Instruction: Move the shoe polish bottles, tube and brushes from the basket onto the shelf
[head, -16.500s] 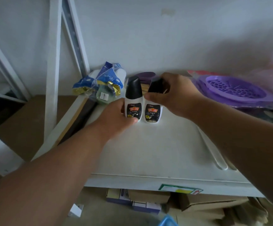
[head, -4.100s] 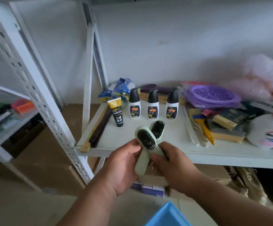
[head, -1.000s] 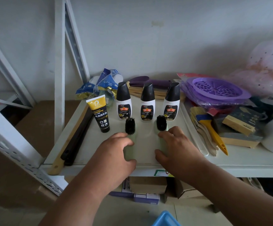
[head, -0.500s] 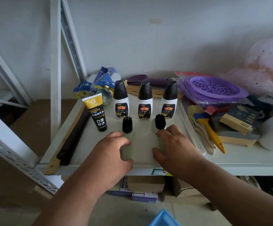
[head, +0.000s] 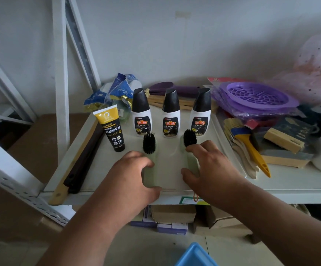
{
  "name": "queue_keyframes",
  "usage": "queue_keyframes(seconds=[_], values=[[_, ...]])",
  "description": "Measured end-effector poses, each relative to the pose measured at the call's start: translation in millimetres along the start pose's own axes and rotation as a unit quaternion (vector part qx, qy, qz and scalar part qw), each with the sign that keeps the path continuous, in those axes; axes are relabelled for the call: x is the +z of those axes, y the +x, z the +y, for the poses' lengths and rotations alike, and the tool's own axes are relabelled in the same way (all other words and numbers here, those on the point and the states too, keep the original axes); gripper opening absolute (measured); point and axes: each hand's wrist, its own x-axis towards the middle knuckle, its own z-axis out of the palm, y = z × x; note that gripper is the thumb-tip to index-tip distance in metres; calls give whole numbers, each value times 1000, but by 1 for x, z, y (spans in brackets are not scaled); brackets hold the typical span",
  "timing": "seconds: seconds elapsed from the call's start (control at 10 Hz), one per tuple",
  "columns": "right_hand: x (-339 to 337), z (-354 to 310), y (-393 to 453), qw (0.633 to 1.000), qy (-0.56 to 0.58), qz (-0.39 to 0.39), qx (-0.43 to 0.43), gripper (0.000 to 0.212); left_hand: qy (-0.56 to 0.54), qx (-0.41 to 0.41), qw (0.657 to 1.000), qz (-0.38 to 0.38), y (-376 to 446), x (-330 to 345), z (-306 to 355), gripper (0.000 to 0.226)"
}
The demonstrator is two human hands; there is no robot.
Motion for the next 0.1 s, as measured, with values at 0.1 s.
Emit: queue_keyframes(seconds=[0.1], values=[[-4,-2,-3,1000,3,23,-6,64,-9,4,999,40,-3,2,4,62]])
